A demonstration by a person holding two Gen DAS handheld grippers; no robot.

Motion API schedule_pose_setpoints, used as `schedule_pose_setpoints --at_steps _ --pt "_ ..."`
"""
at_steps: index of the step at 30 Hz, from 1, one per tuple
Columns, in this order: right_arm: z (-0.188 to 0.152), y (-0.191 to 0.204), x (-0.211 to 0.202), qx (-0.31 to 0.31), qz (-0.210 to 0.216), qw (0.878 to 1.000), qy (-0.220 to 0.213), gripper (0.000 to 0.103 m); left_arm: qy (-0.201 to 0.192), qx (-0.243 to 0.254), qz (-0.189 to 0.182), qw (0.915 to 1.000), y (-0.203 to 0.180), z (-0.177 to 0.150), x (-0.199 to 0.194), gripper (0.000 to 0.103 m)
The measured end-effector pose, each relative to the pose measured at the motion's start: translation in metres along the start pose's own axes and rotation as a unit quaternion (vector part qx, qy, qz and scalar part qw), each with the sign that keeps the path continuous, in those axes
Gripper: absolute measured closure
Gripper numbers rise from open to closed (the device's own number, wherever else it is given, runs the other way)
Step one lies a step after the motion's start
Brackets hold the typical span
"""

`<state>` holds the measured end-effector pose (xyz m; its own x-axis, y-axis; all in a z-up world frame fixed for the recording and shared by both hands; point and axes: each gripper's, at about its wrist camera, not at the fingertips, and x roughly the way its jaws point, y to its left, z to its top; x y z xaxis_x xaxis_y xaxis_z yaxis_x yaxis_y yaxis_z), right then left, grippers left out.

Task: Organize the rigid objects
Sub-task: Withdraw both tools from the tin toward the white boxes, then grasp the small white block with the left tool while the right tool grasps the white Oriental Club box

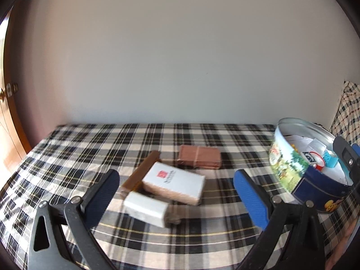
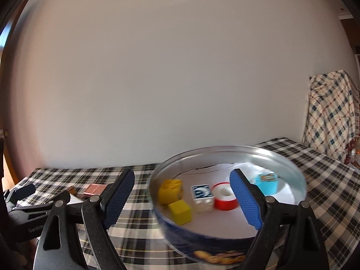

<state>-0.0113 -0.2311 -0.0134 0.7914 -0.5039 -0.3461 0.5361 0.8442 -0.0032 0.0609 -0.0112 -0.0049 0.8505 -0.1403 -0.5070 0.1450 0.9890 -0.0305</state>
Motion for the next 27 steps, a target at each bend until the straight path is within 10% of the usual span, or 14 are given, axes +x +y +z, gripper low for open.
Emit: schedule_pose_setpoints --at_steps 21,27 --pt "-0.01 0.071 0.039 -0.02 0.069 0.993 0.091 0.015 0.141 0.009 -0.024 0.9896 0.038 -0.012 0.042 0.003" --pt "-0.013 0.064 0.045 0.005 0.089 0.989 0.121 0.015 0.182 -0.04 -0.033 0.982 0.057 -0.017 0.058 0.023"
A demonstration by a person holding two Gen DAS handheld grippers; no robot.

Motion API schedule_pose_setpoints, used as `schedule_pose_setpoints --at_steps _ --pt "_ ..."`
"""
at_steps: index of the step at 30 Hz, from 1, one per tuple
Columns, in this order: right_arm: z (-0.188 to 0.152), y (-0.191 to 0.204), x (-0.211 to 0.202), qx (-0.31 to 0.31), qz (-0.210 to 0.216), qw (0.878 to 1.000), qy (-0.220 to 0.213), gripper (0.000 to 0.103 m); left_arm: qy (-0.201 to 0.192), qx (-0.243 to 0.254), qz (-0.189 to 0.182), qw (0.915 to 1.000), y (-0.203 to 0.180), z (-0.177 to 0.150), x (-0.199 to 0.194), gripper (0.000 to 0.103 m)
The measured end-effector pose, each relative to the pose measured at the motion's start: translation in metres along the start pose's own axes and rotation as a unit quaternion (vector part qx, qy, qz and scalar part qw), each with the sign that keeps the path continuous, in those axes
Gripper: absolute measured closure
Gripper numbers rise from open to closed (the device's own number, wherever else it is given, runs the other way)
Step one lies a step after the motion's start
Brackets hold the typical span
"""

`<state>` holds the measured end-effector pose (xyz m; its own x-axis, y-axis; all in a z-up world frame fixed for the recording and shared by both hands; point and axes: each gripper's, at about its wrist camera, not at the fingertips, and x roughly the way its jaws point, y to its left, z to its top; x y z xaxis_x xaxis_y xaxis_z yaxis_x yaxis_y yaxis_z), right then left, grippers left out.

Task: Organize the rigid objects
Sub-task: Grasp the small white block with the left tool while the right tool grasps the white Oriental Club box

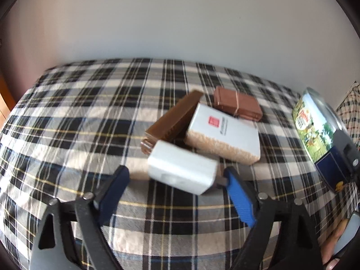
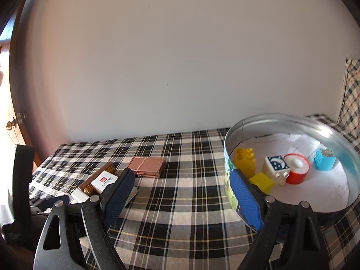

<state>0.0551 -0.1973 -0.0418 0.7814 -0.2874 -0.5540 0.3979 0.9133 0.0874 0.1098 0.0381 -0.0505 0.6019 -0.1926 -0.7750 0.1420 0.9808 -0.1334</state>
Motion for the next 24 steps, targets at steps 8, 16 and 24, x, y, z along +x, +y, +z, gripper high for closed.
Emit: schedule_pose_setpoints --at_steps 8,16,24 --pt "-0.003 0.002 0.003 0.0 0.019 1.0 0.023 0.015 -0.006 0.001 -0.002 1.0 0.003 -0.003 -0.006 0.038" --pt "0.0 0.022 0.025 -0.054 0.068 0.994 0.066 0.015 -0.045 -0.004 0.022 0.9988 0.013 -0.001 -0.026 0.062" --pt "0.0 0.074 0.076 -0.162 0.116 0.97 0.136 0.015 -0.027 -0.022 0.035 0.9988 0.037 0.005 -0.021 0.069"
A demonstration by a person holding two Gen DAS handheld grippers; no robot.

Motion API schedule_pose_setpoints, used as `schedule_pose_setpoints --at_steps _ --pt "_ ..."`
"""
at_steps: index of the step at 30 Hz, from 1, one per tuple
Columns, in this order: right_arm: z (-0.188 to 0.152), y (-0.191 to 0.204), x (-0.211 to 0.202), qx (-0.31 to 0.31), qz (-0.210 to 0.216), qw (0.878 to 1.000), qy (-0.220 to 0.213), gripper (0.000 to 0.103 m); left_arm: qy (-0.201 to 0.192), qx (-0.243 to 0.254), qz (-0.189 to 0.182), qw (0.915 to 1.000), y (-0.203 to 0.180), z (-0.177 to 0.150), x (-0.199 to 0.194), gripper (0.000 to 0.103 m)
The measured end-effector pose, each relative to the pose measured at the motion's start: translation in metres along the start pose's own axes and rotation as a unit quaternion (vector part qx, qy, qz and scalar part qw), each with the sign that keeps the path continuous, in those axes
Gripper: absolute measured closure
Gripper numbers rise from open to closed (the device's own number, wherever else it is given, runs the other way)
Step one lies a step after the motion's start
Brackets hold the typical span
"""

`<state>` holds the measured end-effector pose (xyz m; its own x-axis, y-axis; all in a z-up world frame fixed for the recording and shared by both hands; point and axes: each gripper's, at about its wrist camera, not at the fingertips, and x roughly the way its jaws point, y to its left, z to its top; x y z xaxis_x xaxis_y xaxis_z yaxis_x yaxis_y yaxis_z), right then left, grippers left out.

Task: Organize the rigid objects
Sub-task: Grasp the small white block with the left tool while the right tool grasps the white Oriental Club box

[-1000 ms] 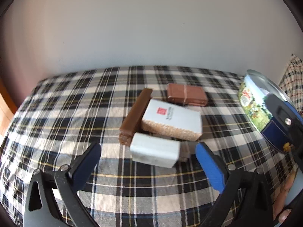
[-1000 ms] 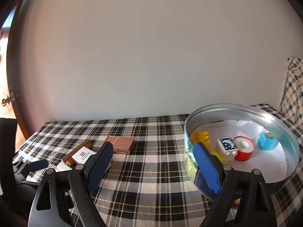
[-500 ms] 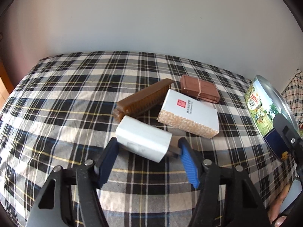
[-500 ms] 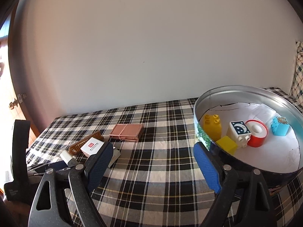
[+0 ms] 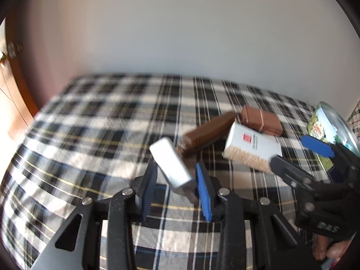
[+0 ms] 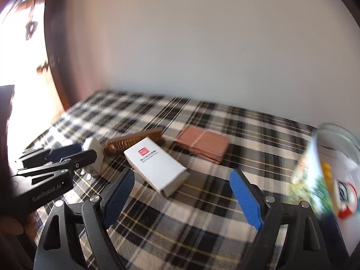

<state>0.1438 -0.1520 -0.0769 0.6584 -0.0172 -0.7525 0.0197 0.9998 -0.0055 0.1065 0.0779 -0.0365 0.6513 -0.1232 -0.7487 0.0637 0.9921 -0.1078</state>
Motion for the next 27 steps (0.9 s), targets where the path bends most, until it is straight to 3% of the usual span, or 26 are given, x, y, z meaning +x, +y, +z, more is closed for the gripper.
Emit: schedule_pose_setpoints --at_steps 1,3,5,10,15,17,18,19,20,22,24,27 --pt "0.002 0.002 0.006 -0.006 0.001 1.0 0.01 0.015 0.008 -0.014 -0.018 0.9997 0.006 0.002 0.001 0.069" --pt "0.004 0.003 0.012 -0.016 0.016 1.0 0.02 0.015 0.007 -0.038 -0.037 0.9985 0.019 0.005 -0.003 0.057" --pt "0.006 0.007 0.018 -0.032 0.022 0.999 0.027 0.015 -0.01 -0.058 -0.02 0.9981 0.031 0.01 -0.01 0.045" --pt "0.017 0.012 0.036 -0.043 0.03 0.998 0.038 0.015 -0.026 -0.079 -0.01 0.9965 0.042 0.014 -0.015 0.035" --pt "0.015 0.02 0.05 -0.059 0.032 0.995 0.076 0.017 0.008 -0.057 -0.016 0.9982 0.026 0.011 0.004 0.035" --pt "0.012 0.019 0.049 -0.052 0.035 0.995 0.082 0.029 0.028 -0.052 -0.011 0.9982 0.023 0.008 0.014 0.035" --pt "0.011 0.018 0.048 -0.046 0.045 0.995 0.082 0.041 0.034 -0.047 -0.006 0.9983 0.021 0.006 0.019 0.035" --pt "0.009 0.018 0.046 -0.039 0.056 0.994 0.082 0.051 0.028 -0.033 0.007 0.999 0.017 0.006 0.018 0.035" --pt "0.008 0.019 0.045 -0.037 0.06 0.994 0.081 0.055 0.027 -0.026 0.019 0.9991 0.015 0.006 0.019 0.035" --pt "0.006 0.022 0.042 -0.039 0.05 0.995 0.08 0.058 0.023 -0.008 0.036 0.9991 0.012 0.003 0.021 0.04" --pt "0.004 0.022 0.039 -0.038 0.048 0.995 0.081 0.058 0.02 0.011 0.051 0.9985 0.009 0.002 0.019 0.064" --pt "0.0 0.017 0.032 -0.018 0.057 0.995 0.077 0.058 0.018 0.007 0.039 0.999 0.012 0.001 0.015 0.066"
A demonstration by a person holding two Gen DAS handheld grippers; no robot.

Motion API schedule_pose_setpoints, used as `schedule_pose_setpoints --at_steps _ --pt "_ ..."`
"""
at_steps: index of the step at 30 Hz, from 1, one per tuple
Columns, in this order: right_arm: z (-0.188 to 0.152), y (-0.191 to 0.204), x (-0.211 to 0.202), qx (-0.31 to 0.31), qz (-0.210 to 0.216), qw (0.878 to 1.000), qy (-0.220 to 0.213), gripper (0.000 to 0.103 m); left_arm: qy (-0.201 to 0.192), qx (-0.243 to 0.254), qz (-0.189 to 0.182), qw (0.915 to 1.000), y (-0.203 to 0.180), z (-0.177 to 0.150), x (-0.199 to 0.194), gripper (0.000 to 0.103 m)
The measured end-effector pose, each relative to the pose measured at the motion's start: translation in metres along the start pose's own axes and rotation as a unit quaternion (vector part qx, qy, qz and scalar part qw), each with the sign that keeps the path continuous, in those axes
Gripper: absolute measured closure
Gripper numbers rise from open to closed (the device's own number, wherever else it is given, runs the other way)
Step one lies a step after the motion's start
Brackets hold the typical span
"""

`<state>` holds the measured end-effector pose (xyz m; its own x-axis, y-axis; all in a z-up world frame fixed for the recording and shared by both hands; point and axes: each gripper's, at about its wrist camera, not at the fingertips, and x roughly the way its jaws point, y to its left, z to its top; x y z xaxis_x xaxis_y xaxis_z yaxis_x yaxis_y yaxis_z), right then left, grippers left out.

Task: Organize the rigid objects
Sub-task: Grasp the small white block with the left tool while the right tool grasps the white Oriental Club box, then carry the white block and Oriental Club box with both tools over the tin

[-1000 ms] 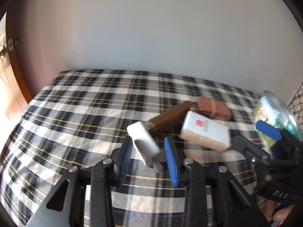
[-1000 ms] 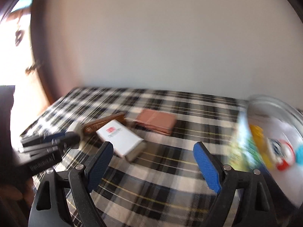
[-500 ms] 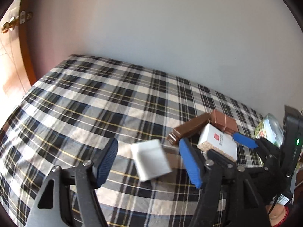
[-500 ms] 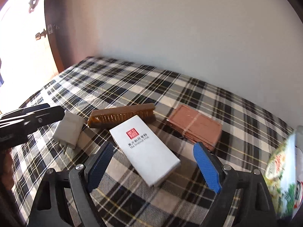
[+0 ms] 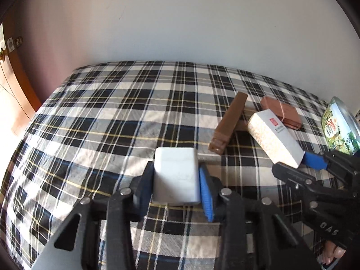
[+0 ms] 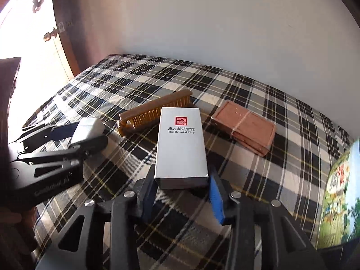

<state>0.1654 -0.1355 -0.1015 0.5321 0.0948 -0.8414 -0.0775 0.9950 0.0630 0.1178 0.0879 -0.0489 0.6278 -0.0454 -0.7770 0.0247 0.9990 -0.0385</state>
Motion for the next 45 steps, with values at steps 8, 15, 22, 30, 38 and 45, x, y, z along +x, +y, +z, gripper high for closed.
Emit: schedule_pose_setpoints --at_steps 8,15,22,30,38,45 --pt "-0.009 -0.013 -0.032 0.042 0.012 0.997 -0.062 0.058 -0.048 -0.025 -0.021 0.9983 0.004 0.0 -0.018 0.066" --pt "-0.015 -0.006 -0.068 0.035 -0.018 0.989 -0.142 0.058 -0.109 -0.001 0.024 0.9938 -0.007 -0.001 -0.039 0.066" --pt "-0.029 -0.001 -0.087 0.021 -0.054 0.983 -0.172 0.058 -0.132 0.004 0.025 0.991 -0.01 -0.003 -0.048 0.066" --pt "-0.049 -0.011 -0.112 0.029 -0.072 0.978 -0.192 0.058 -0.15 0.003 0.023 0.9885 -0.024 -0.009 -0.054 0.066" --pt "-0.058 -0.018 -0.127 0.027 -0.086 0.974 -0.209 0.058 -0.162 0.005 0.017 0.9866 -0.044 -0.016 -0.062 0.066" --pt "-0.061 -0.025 -0.141 0.032 -0.084 0.97 -0.226 0.058 -0.167 0.007 0.014 0.9858 -0.057 -0.021 -0.067 0.066"
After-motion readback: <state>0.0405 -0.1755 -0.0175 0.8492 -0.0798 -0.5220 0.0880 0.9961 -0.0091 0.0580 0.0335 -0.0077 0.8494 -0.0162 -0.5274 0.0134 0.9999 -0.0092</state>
